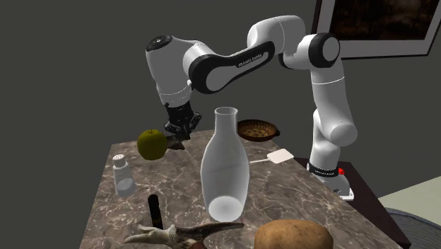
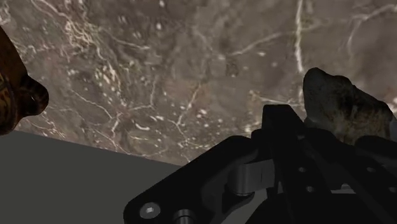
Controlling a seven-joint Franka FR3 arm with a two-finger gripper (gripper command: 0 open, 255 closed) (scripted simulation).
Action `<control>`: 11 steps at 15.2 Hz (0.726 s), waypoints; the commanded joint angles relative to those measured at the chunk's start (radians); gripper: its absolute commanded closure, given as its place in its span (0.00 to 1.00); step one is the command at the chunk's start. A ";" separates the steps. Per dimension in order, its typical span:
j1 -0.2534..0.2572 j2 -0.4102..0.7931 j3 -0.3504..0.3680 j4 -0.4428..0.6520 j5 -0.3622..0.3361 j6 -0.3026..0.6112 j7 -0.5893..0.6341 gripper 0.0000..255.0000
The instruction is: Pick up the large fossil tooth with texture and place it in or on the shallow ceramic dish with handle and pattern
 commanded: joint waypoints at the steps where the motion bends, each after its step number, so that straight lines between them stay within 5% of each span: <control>1: 0.000 0.000 0.000 0.000 0.000 0.000 0.000 1.00; 2: 0.000 0.000 0.000 0.000 0.000 0.000 0.000 0.00; 5: 0.023 0.160 -0.083 0.259 0.093 -0.120 0.405 0.00; 8: -0.027 0.195 -0.159 0.333 0.246 -0.113 0.795 0.00; 11: -0.047 0.175 -0.170 0.276 0.276 -0.065 0.854 0.00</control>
